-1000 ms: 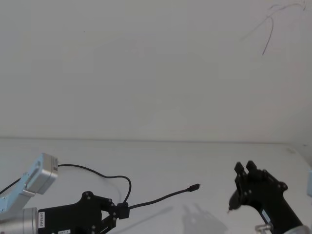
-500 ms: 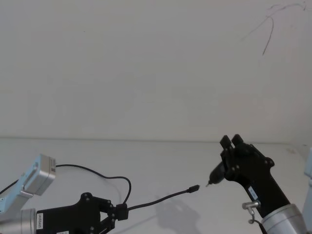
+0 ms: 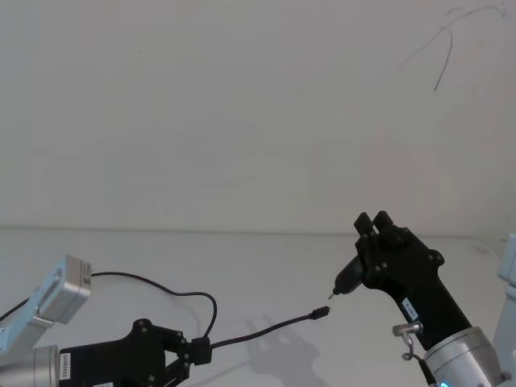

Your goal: Pick up the data cable with the one hand.

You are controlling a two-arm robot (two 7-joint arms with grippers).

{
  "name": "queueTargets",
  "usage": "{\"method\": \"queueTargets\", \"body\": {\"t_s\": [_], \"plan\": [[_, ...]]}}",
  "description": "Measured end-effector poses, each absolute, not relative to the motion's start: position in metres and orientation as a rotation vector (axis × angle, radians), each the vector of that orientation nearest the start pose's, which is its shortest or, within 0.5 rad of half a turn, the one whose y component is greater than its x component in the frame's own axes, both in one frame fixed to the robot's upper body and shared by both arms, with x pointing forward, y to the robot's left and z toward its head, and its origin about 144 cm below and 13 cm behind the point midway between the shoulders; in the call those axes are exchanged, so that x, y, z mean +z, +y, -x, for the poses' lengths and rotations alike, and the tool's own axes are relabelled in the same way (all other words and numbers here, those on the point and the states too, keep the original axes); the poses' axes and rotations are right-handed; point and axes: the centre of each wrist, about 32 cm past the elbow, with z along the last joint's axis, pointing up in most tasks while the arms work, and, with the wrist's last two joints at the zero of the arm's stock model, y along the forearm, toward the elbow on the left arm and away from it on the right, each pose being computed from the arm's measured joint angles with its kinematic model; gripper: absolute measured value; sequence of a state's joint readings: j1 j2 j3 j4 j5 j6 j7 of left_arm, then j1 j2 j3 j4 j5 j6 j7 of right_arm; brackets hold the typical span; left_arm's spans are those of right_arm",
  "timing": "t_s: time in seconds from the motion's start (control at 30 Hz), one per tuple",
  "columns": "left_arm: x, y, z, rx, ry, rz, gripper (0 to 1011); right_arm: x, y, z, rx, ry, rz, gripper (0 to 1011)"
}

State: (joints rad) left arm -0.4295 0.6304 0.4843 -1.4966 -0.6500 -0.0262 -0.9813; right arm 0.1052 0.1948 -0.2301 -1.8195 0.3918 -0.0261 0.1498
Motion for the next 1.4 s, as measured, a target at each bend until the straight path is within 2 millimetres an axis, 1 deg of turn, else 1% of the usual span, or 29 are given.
{"method": "queueTargets", "body": {"t_s": [0.3, 0.87, 1.4], "plan": [[1.243, 0.295, -0.54, 0.252, -0.118, -0.034, 47, 1.245, -0.199, -0.467, -1.1, -0.087, -0.374, 251], [1.243, 0.295, -0.54, 0.252, -0.117, -0.034, 47, 1.236, -0.201, -0.473, -1.084, -0.059, -0.373, 251], [1.243, 0.295, -0.54, 0.252, -0.117, -0.035, 47, 1.229, -0.21, -0.48, -1.092, -0.054, -0.372, 251]]}}
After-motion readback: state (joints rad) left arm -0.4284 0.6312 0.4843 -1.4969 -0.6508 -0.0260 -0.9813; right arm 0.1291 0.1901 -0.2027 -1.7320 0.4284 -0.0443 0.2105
